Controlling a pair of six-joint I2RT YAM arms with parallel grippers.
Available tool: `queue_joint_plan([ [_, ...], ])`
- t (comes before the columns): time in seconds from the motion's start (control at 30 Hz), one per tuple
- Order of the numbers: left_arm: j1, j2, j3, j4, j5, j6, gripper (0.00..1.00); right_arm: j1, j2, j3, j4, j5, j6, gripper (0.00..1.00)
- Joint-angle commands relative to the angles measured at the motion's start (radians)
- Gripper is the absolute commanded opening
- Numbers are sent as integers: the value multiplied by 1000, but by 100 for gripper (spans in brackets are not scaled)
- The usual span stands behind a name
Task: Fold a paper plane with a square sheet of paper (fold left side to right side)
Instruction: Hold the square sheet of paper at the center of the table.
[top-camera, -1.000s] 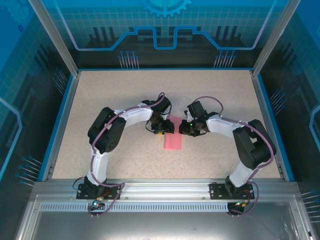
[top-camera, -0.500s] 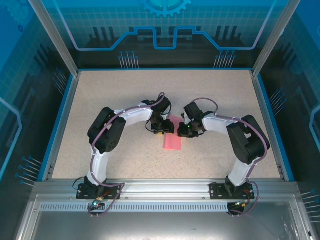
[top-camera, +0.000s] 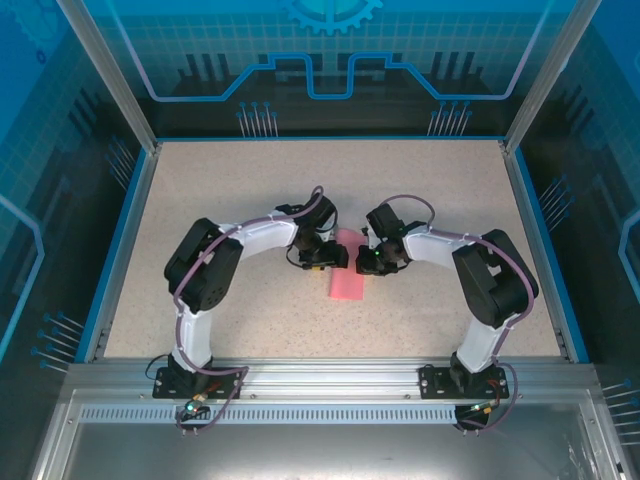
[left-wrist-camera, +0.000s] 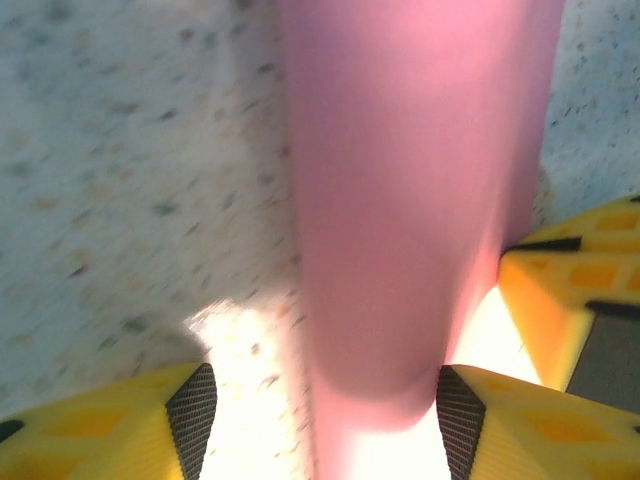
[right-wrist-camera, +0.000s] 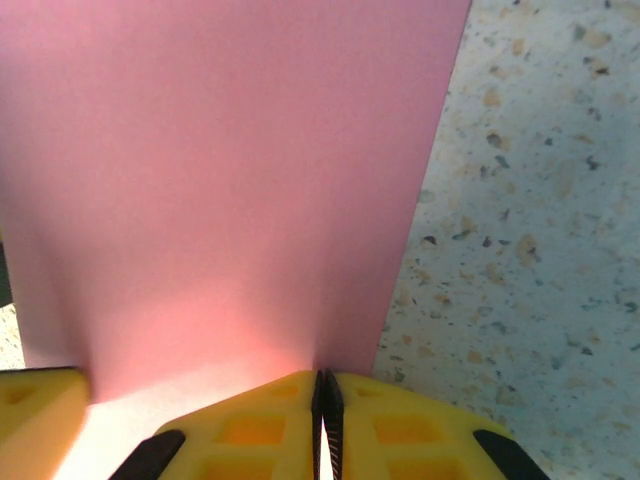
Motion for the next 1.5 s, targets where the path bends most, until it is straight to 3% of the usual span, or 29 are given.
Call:
queue_joint_plan([
  [0.0,22,-94,-37,28,39,-15,63,16,61,-11,-53,20,-12,14],
  [0.23,18,-114,-90,165,205,-68,41,17,61,-7,-59,21,-15,14],
  [0.37,12,-111,-93,195,221,-80,31,17,60,-4,-62,21,-18,14],
  [0.57,13,-126,-88,183,186,-75,32,17,59,1,-63,18,-18,14],
  [0.93,14,-78,-38,70,89,-34,57,22,57,8,-67,18,-19,14],
  [1.23,11,24,-3,117,139,-46,57,29,51,16,-60,12,-21,14],
  [1.47,11,60,3,79,66,-49,47,28,-14,9,-25,-8,-22,16],
])
